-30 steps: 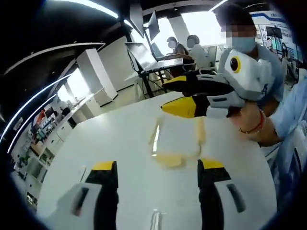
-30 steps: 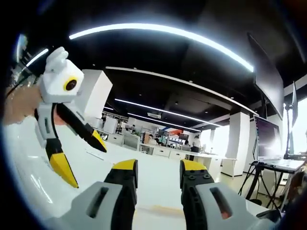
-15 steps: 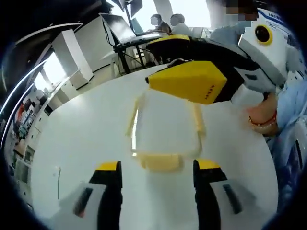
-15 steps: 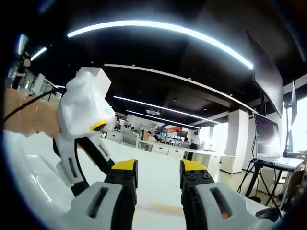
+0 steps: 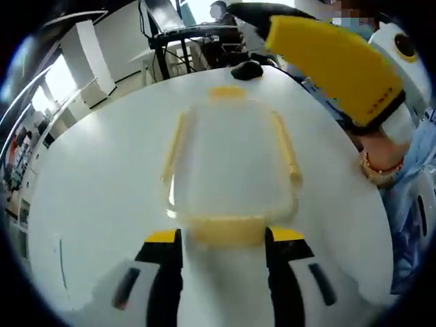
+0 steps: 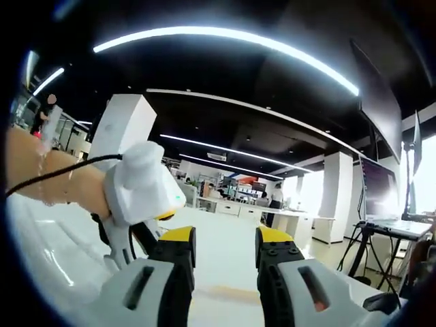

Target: Snap each plastic latch of the storage box into its locked position after aligning the lid with the box until every specified latch is closed and the lid sits flush.

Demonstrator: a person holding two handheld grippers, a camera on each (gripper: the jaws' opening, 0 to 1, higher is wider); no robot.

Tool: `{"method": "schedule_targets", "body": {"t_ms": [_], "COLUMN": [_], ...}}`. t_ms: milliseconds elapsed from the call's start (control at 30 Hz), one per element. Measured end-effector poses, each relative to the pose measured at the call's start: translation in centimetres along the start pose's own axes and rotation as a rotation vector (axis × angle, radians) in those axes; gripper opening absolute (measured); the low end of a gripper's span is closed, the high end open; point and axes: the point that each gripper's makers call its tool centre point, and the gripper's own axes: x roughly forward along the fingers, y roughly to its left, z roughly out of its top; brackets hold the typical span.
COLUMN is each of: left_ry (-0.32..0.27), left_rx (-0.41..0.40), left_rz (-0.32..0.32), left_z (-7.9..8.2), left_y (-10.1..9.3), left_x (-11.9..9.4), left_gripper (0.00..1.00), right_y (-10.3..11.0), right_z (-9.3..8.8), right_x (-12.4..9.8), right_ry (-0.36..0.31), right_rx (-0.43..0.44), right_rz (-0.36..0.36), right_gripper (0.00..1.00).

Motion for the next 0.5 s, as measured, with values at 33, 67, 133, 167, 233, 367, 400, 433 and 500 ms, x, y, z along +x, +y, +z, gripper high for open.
{"method": "schedule_targets", "body": {"t_ms": [33, 67, 133, 167, 233, 367, 400, 433, 500], "left_ry": [0.006, 0.002, -0.006, -0.005, -0.010, -0.013, -0.011, -0.011, -0.002], "left_rx": [-0.002, -0.003, 0.000, 0.000, 0.002, -0.003, -0.007, -0.011, -0.023], "left_rz": [-0.005, -0.020, -0.027, -0.033, -0.043, -0.046, -0.045, -0.042, -0.037], "left_z": [-0.08, -0.01, 0.20, 0.28, 0.44, 0.73, 0.75, 0.74, 0.56], "left_y": [0.01, -0.19, -0.14, -0.12, -0.24, -0.20, -0.18, -0.18, -0.15], "left_x": [0.19, 0.20, 0.33, 0.42, 0.52, 0.73, 0.75, 0.74, 0.67], "left_gripper": [0.48, 0.48, 0.47, 0.46, 0.42, 0.42, 0.42, 0.42, 0.42], "right_y": [0.04, 0.06, 0.08, 0.11, 0.12, 0.13, 0.16, 0.20, 0.22], "right_z": [-0.02, -0.03, -0.04, -0.07, -0.16, -0.26, -0.32, -0.36, -0.37], "right_x": [0.03, 0.05, 0.11, 0.14, 0.20, 0.28, 0.31, 0.33, 0.36], "right_ry": [0.002, 0.003, 0.003, 0.005, 0.010, 0.012, 0.014, 0.016, 0.015], "right_rx": [-0.001, 0.000, 0.001, 0.000, -0.004, -0.005, -0.005, -0.007, -0.009], "right_rz": [0.001, 0.002, 0.004, 0.005, 0.005, 0.010, 0.012, 0.015, 0.016], "right_gripper": [0.34, 0.34, 0.34, 0.34, 0.34, 0.34, 0.34, 0.34, 0.34]}}
